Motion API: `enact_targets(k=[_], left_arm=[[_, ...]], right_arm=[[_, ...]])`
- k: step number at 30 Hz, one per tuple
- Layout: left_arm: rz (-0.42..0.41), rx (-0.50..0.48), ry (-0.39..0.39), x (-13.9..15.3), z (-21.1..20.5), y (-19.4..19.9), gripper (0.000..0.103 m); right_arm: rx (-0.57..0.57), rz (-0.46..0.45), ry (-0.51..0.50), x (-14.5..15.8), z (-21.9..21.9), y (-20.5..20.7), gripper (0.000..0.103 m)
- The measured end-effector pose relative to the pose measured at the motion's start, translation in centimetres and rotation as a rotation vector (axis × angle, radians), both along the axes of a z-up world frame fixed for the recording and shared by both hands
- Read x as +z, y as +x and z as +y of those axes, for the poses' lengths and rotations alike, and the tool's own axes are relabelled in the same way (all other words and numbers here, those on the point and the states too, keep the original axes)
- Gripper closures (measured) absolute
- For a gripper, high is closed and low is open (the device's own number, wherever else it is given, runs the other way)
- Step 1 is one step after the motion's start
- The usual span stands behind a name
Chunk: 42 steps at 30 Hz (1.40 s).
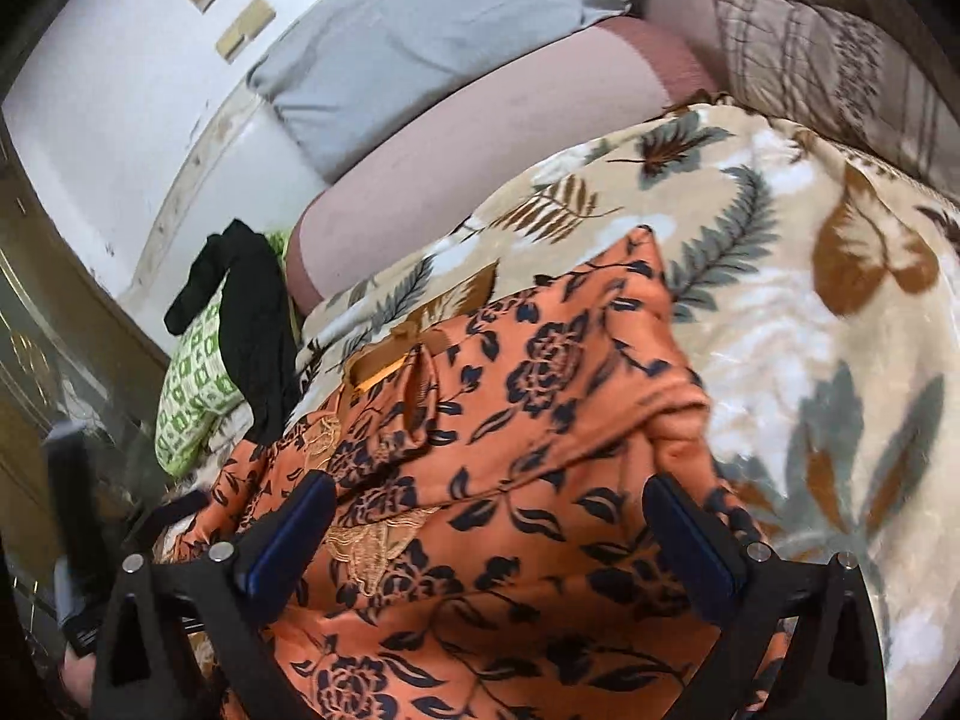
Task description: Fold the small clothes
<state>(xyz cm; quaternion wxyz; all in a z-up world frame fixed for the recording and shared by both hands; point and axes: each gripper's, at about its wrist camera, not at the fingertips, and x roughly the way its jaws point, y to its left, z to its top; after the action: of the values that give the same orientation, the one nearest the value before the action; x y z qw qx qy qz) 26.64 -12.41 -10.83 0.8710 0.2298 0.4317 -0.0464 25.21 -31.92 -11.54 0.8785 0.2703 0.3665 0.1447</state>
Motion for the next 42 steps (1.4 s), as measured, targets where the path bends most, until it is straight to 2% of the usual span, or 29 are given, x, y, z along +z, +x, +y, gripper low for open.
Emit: enact_targets(k=[2, 3, 4, 6, 7, 9, 11, 12, 13, 14, 15, 16, 17, 21, 23, 25, 27, 30, 32, 33, 34, 36, 38, 41, 42], left_arm=[[0.010, -0.011, 0.063, -1.2, -1.2, 1.6, 0.007], [0.028, -0.022, 0.106, -2.1, -1.6, 2.5, 0.022], [0.062, -0.029, 0.138, -2.9, -1.8, 3.0, 0.047], [0.153, -0.023, 0.137, -4.2, -1.3, 4.2, 0.087], [0.157, 0.003, 0.096, -4.1, -0.5, 4.6, 0.087], [0.111, 0.088, -0.055, -2.3, 2.2, 4.6, 0.090], [0.017, 0.214, -0.328, 0.3, 6.9, 3.2, 0.089], [-0.018, 0.308, -0.421, 0.7, 9.2, 2.4, 0.089], [-0.017, 0.405, -0.514, 0.5, 11.6, 1.7, 0.087], [0.039, 0.504, -0.617, -0.7, 13.9, 1.0, 0.083], [0.105, 0.597, -0.731, -2.6, 16.1, 0.5, 0.072], [0.134, 0.629, -0.785, -3.6, 17.0, 0.2, 0.073], [0.116, 0.616, -0.826, -3.7, 17.5, 0.0, 0.073], [0.112, 0.555, -0.736, -2.2, 16.5, 0.5, 0.065], [0.099, 0.538, -0.677, -2.1, 16.6, 1.1, 0.065], [0.134, 0.551, -0.630, -2.7, 16.9, 1.6, 0.065], [0.138, 0.549, -0.603, -2.8, 16.8, 2.1, 0.072], [0.150, 0.549, -0.553, -1.7, 16.6, 1.8, 0.072], [0.056, 0.504, -0.468, 0.9, 15.7, -0.4, 0.071], [-0.017, 0.466, -0.410, 2.3, 14.6, -1.2, 0.065], [-0.066, 0.426, -0.382, 3.3, 13.7, -1.6, 0.054], [-0.128, 0.328, -0.339, 4.0, 11.7, -1.5, 0.039], [-0.103, 0.288, -0.275, 2.8, 10.3, 0.0, 0.038], [0.027, 0.270, -0.238, -0.7, 9.7, 2.2, 0.038], [0.051, 0.273, -0.236, -1.4, 9.6, 2.4, 0.038]], right_arm=[[0.008, 0.012, 0.021, -0.7, -0.1, 0.1, 0.000], [0.012, 0.013, 0.030, -1.0, -0.1, 0.3, 0.000], [0.003, 0.009, 0.033, -1.1, -0.3, 0.4, 0.000], [-0.011, 0.008, 0.045, -1.3, -0.6, 0.5, 0.000], [-0.014, 0.013, 0.051, -1.4, -0.7, 0.6, 0.000], [-0.022, 0.025, 0.060, -1.7, -1.0, 0.6, 0.000], [-0.024, 0.036, 0.066, -2.0, -1.0, 0.6, 0.000], [-0.025, 0.036, 0.064, -2.0, -0.9, 0.6, 0.000], [-0.024, 0.033, 0.059, -2.0, -0.8, 0.6, 0.000], [-0.021, 0.031, 0.057, -2.0, -0.6, 0.6, 0.000], [-0.018, 0.031, 0.052, -2.0, -0.4, 0.6, 0.000], [-0.016, 0.033, 0.046, -2.1, -0.3, 0.7, 0.000], [-0.014, 0.035, 0.040, -2.2, -0.2, 0.7, 0.000], [-0.015, 0.045, 0.033, -2.6, 0.0, 0.7, 0.000], [-0.019, 0.051, 0.037, -2.7, 0.0, 0.9, 0.000], [-0.016, 0.052, 0.045, -2.6, -0.1, 0.9, 0.000], [-0.003, 0.055, 0.069, -2.1, -0.5, 0.8, 0.000], [-0.043, -0.005, 0.164, 0.4, -3.5, 0.2, 0.000], [-0.100, -0.017, 0.189, 1.4, -6.3, 0.8, 0.000], [-0.113, 0.009, 0.183, 1.3, -7.4, 1.7, 0.000], [-0.106, 0.058, 0.177, 0.7, -8.4, 3.2, 0.000], [-0.060, 0.196, 0.253, -2.1, -9.8, 6.8, 0.000], [0.004, 0.293, 0.367, -4.5, -9.8, 9.2, 0.002], [0.119, 0.368, 0.345, -5.7, -7.6, 10.7, 0.006], [0.148, 0.383, 0.330, -5.9, -6.8, 10.8, 0.012]])
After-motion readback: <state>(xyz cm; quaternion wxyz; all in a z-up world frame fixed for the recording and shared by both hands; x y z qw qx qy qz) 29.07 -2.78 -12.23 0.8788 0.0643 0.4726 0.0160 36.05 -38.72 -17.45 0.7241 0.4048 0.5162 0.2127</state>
